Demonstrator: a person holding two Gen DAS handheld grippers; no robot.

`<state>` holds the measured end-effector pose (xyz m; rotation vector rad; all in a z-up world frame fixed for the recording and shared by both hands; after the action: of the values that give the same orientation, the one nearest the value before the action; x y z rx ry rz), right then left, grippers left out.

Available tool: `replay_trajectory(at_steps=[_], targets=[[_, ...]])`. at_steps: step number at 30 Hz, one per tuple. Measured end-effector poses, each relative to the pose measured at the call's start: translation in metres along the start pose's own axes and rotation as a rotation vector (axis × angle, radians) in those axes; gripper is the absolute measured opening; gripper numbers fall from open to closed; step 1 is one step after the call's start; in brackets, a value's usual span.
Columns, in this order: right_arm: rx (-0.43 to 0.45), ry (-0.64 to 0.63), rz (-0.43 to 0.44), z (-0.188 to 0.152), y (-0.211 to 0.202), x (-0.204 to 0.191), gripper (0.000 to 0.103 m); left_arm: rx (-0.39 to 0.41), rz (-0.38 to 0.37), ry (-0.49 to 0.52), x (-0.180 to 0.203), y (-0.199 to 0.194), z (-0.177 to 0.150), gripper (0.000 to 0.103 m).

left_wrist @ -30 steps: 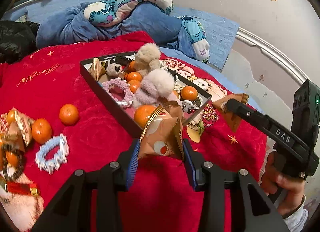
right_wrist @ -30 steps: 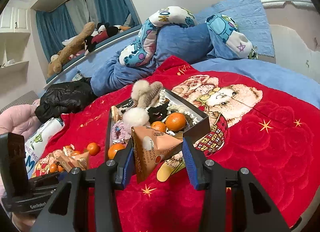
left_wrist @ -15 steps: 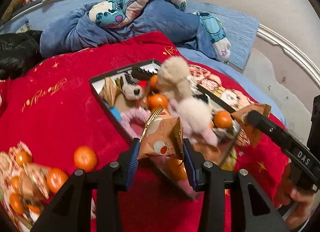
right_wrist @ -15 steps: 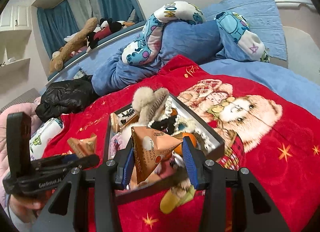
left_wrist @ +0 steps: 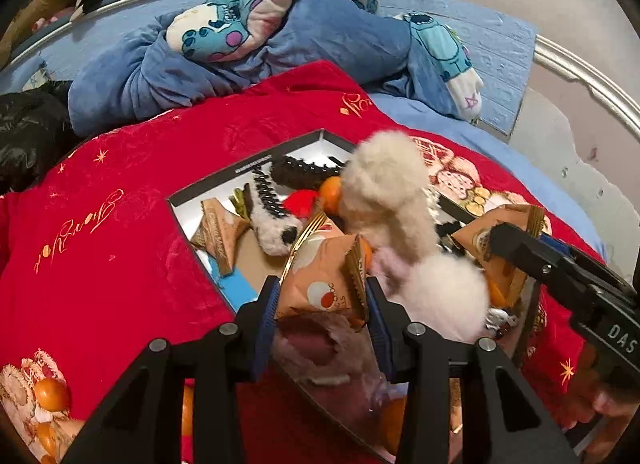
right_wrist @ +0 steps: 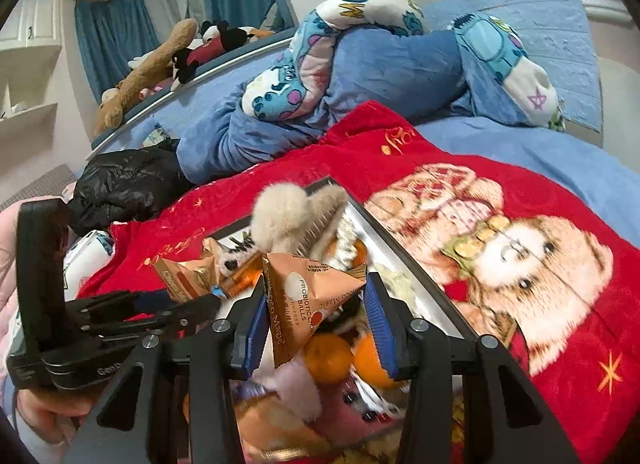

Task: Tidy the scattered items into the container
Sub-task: 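Carry both held pyramid packets over to the open black box, then lower both packets into the black box and open both tools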

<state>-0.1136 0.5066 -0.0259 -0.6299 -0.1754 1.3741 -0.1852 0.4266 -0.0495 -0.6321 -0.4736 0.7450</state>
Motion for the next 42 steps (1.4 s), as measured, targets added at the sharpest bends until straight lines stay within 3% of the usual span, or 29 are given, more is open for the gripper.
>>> replay_trajectory(at_steps=[8,16,25,32,42], targets=[[-0.005,-0.078,0.057,0.018,0.014,-0.051,0.043,0.033,0.000,-0.032,-0.029,0.007,0.014,0.043],[-0.123,-0.135,0.077,0.031,0.059,-0.080,0.044,-0.003,0.028,-0.066,-0.050,0.034,0.015,0.043],[-0.263,-0.199,-0.027,0.034,0.132,-0.079,0.044,0.006,0.018,-0.079,-0.057,0.049,0.017,0.043],[-0.329,-0.249,-0.107,0.031,0.161,-0.073,0.044,0.027,0.024,-0.074,-0.057,0.051,0.017,0.043],[-0.299,-0.281,-0.142,0.027,0.162,-0.071,0.043,0.022,0.007,-0.078,-0.052,0.056,0.020,0.043]])
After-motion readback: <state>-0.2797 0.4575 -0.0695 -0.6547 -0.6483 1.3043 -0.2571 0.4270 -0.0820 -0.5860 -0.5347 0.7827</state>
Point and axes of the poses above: each gripper's, at about its wrist camera, not at the fingertips, and y roughly the way its jaws point, x to its right, z to its top, the point moved 10 cm from there along y, roughly the way its jaws point, and after that the axes turned 7 degrees about -z, right-handed, at the moved point
